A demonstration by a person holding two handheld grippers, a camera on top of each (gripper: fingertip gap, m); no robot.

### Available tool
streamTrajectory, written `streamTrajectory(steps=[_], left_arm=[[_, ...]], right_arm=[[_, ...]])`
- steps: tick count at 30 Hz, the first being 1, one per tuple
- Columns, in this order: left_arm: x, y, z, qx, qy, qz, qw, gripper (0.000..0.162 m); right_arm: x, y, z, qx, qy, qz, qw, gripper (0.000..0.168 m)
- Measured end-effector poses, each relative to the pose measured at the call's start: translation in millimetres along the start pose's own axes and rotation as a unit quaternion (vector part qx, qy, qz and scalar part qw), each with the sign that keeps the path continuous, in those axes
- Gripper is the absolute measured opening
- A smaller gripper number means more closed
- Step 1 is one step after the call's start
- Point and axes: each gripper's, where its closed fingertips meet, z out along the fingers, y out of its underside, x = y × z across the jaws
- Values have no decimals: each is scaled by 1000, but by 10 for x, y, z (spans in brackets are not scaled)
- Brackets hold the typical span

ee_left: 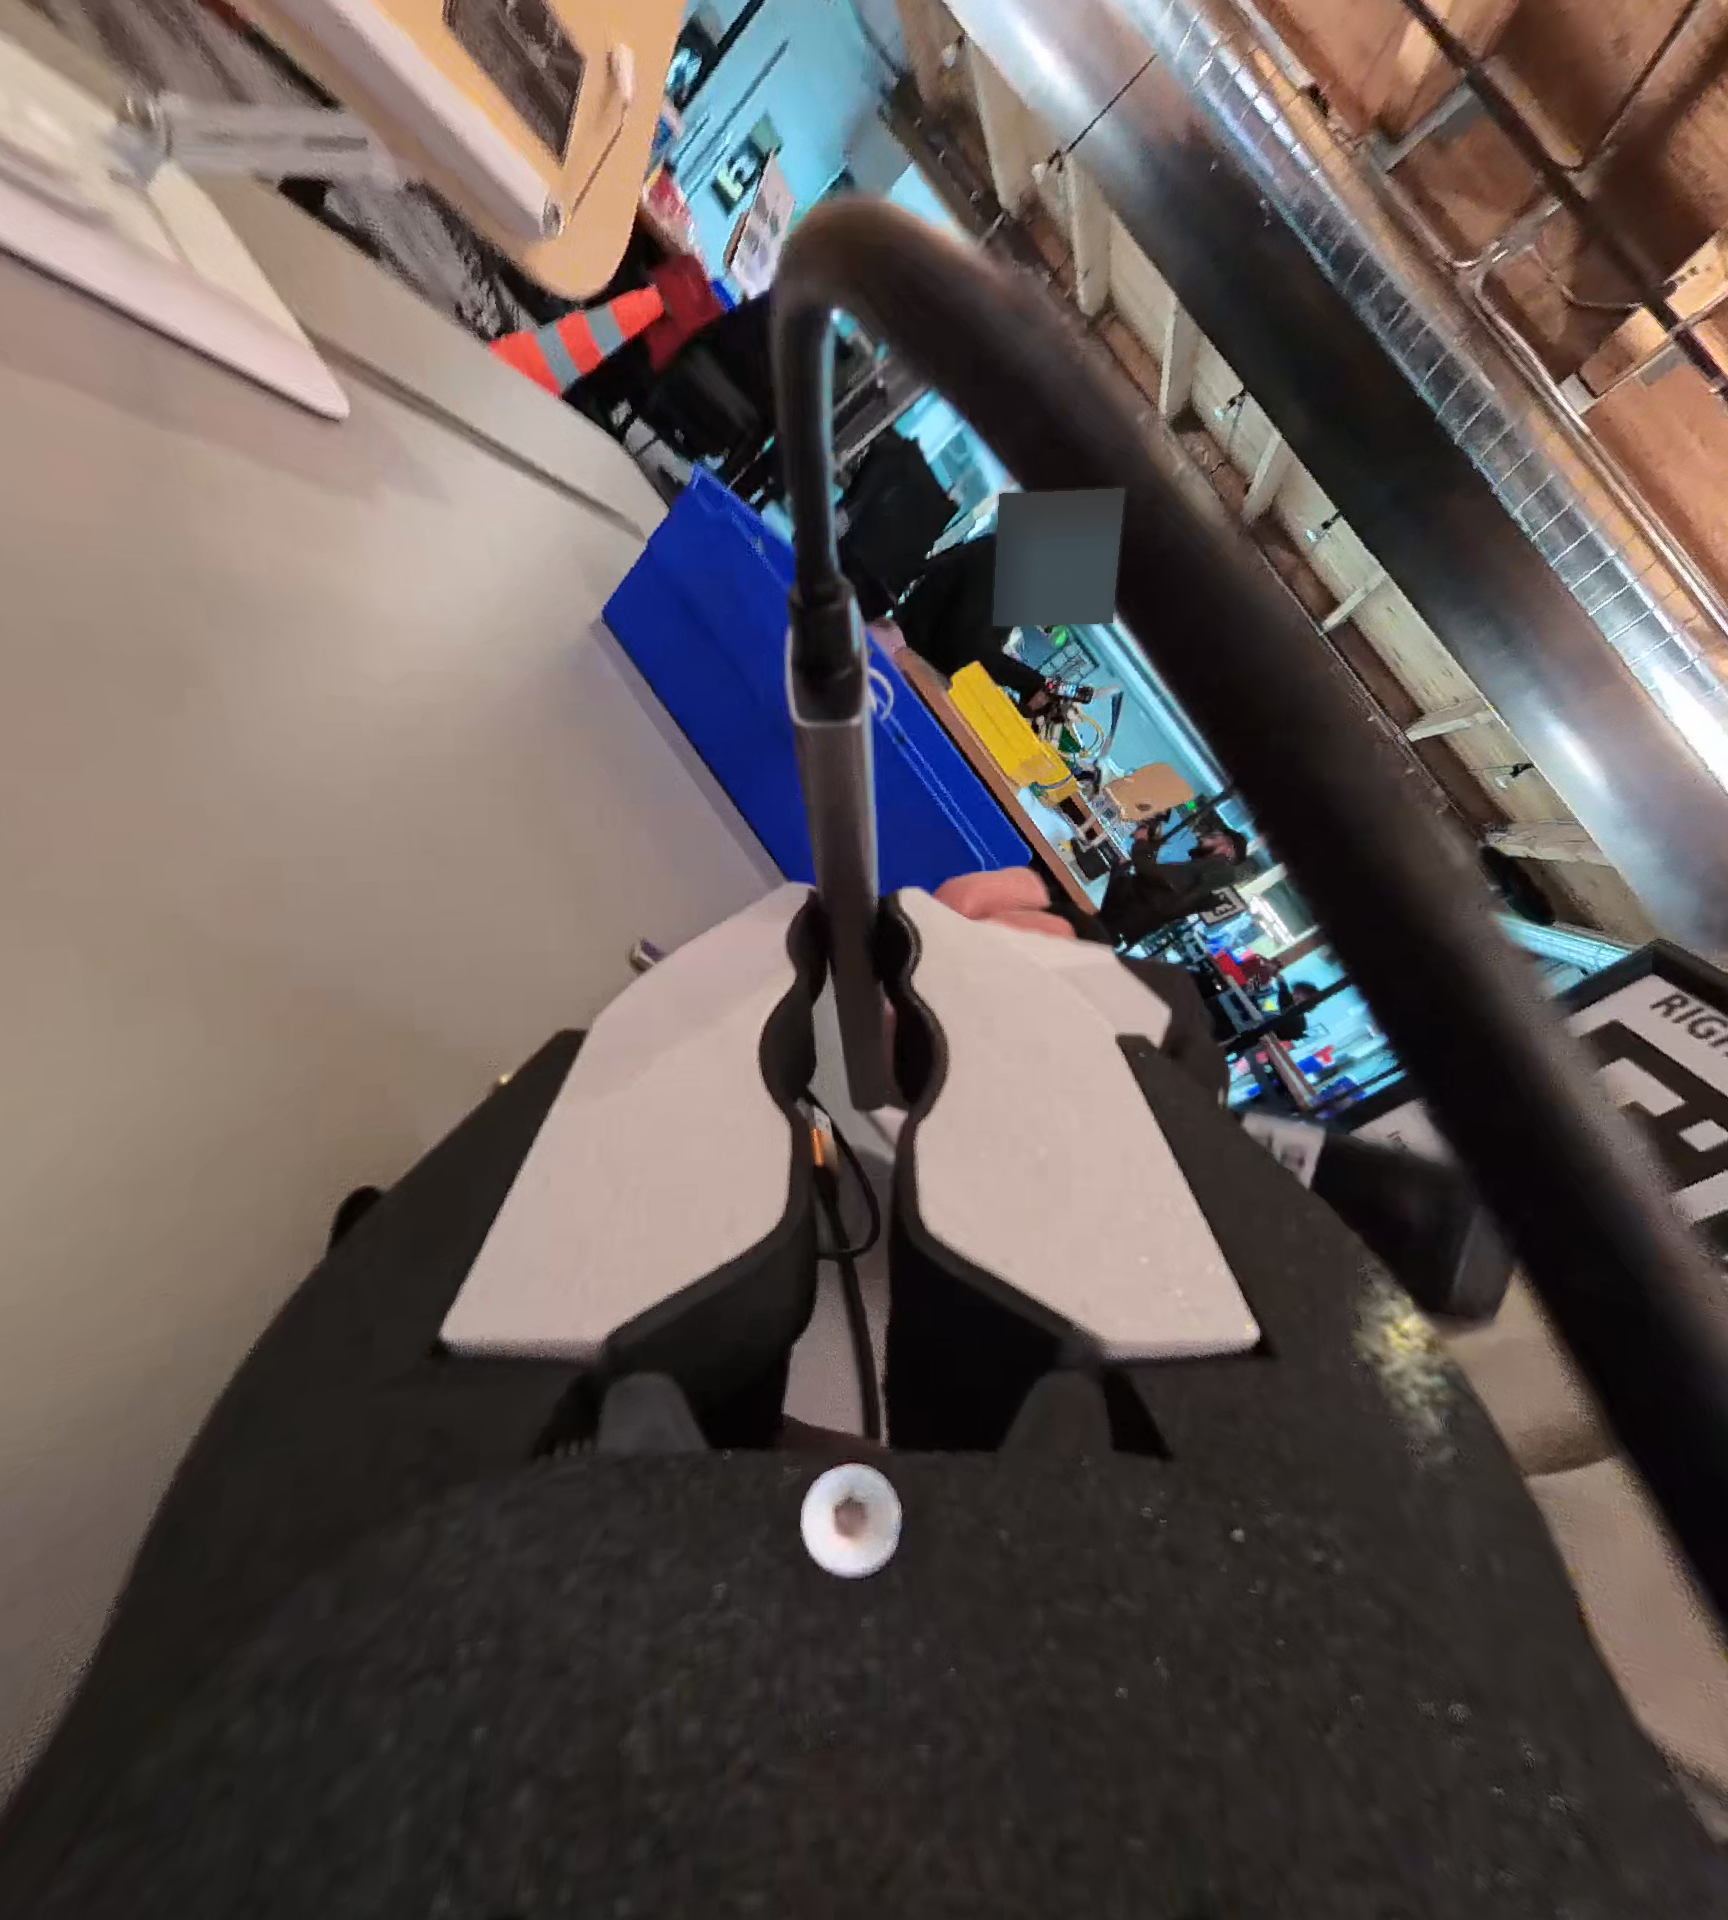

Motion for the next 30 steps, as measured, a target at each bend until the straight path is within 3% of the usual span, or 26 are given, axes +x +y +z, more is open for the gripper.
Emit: streamTrajectory(steps=[2, 3, 7, 9, 12, 16, 18, 20, 21, 25, 27, 30], left_arm=[[65, -49, -42, 20, 19, 20, 999, 9], [133, -79, -60, 36, 40, 28, 998, 9], [346, -126, -80, 70, 84, 64, 992, 9], [451, -95, -52, 70, 104, 80, 989, 9], [542, -19, 8, 59, 109, 113, 986, 9], [611, 51, 10, 32, 98, 175, 979, 19], [462, 160, 39, -13, 40, 221, 974, 28], [315, 292, 30, -63, 0, 267, 962, 29], [243, 320, 14, -74, -21, 293, 953, 30], [28, 270, -78, -84, -106, 404, 904, 31], [25, 289, -90, -92, -115, 434, 889, 34], [231, 389, -33, -80, -61, 422, 901, 36]], right_arm=[[63, -85, -34, 38, -60, 181, 981, 37], [55, -136, -58, 60, -106, 268, 956, 37], [43, -370, -141, 137, -261, 529, 796, 43], [111, -400, -130, 160, -272, 593, 741, 38], [103, -385, -137, 168, -277, 614, 720, 9], [320, -428, -272, 222, -287, 600, 713, 8], [594, -424, -418, 282, -276, 615, 683, 7], [699, -405, -539, 305, -290, 607, 674, 7], [720, -447, -634, 321, -319, 599, 660, 7], [993, -663, -1208, 433, -427, 578, 544, 7], [1006, -673, -1281, 431, -436, 562, 554, 7], [907, -649, -1237, 407, -438, 547, 586, 7]])
